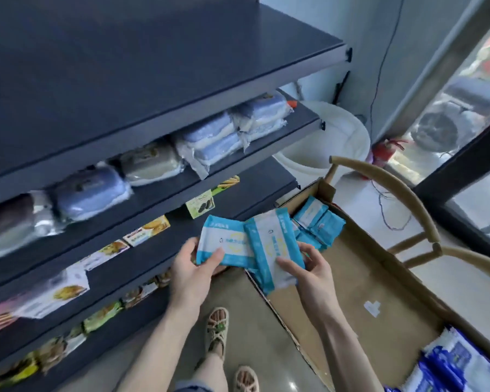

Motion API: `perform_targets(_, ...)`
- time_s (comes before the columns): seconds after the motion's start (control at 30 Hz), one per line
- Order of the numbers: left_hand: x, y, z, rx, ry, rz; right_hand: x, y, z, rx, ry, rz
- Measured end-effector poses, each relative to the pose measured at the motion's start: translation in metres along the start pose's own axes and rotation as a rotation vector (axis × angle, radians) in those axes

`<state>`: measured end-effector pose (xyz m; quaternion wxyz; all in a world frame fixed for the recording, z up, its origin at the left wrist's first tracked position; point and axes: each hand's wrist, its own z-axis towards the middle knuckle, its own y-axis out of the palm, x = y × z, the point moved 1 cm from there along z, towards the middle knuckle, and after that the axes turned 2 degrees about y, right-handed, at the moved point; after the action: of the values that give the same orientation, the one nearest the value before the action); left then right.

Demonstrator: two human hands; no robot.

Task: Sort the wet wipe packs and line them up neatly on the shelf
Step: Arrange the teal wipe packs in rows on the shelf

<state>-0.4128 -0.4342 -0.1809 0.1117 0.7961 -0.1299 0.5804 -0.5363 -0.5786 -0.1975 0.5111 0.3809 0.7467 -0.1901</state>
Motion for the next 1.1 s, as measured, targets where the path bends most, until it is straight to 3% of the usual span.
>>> perform_targets(0.27,0.075,-0.106,-0.041,0.307,0.209,-0.088,-0.073,0.108,-0.038,-0.310,-0.220,-0.059)
perform_targets(0.57,0.126,-0.262,-0.071,0.655,0.347,-0.045,-0.103,0.268,-0.088,-0.553,-0.351,-0.126)
perform_targets(0.73,0.138,-0.370,-0.079,0.707,0.390,-0.101,-0.087,0.373,-0.127,-0.602,-0.366,-0.152)
perform_targets(0.87,0.145,-0.447,-0.077,0.688,0.408,-0.009,-0.068,0.446,-0.153,-0.598,-0.364,-0.134)
perform_targets(1.1,0.171,-0.534,-0.044,0.631,0.411,0.045,-0.066,0.530,-0.172,-0.587,-0.385,-0.070)
